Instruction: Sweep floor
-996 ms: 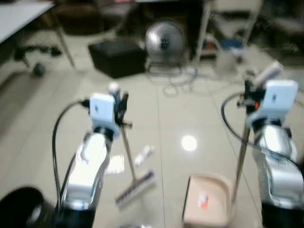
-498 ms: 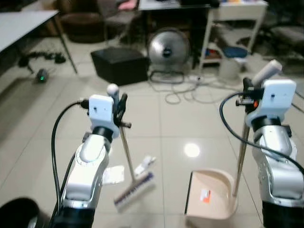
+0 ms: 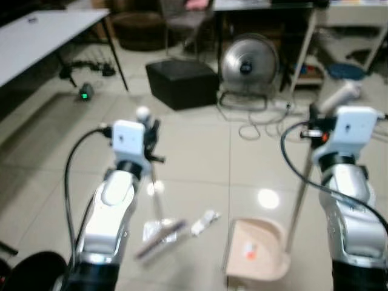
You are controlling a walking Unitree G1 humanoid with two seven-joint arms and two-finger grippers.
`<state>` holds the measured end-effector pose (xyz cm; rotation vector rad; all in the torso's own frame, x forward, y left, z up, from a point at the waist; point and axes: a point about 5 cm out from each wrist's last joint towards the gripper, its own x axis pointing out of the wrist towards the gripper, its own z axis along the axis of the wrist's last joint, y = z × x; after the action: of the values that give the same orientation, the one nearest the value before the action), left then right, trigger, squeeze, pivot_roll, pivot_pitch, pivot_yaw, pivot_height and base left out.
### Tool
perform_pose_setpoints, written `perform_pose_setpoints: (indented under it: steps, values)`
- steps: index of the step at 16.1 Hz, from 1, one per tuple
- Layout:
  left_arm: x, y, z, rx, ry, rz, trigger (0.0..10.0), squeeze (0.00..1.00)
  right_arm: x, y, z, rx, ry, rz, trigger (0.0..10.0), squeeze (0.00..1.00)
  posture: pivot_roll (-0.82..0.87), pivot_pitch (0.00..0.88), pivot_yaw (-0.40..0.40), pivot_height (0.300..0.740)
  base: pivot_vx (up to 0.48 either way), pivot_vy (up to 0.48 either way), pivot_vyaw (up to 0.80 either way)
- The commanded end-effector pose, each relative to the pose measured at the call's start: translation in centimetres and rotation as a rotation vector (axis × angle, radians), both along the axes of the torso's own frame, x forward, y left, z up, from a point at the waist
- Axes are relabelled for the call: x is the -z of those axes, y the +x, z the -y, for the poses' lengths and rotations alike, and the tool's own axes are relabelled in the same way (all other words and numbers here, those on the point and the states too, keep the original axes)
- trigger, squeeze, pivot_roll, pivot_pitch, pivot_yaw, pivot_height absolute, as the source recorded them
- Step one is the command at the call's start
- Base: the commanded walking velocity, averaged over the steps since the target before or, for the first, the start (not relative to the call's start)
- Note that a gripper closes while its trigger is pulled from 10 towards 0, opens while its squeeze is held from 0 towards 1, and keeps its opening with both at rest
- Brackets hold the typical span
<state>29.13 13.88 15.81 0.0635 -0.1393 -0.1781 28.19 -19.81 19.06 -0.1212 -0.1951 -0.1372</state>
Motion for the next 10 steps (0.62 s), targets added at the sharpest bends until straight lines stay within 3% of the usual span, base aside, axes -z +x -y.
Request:
perform_pose_setpoints:
  steps: [1,4,7,10]
  values:
    - [-0.72,0.2,-0.82,-0.023,0.032,0.038,10.0,0.0,-0.86,-0.02,-1.01,-0.036,0.003,0.049,10.0,0.0,-0.02,0.0,0.052,0.74,0.42,0.0,0.0]
    - [-0.8,0.44,-0.65,-0.009,0.036,0.041,10.0,0.0,-0.59,-0.22,-0.94,-0.033,0.042,0.037,10.0,0.0,-0.02,0.0,0.062,0.74,0.421,0.0,0.0]
    - [-0.92,0.67,-0.56,-0.005,0.034,0.044,10.0,0.0,-0.56,-0.27,-0.89,-0.033,0.045,0.037,10.0,0.0,-0.02,0.0,0.066,0.74,0.42,0.0,-0.79]
    - [-0.81,0.76,-0.5,-0.001,0.034,0.04,10.0,0.0,-0.18,-0.47,-0.85,-0.019,0.042,0.026,10.0,0.0,-0.02,0.002,0.073,0.74,0.421,0.0,0.0]
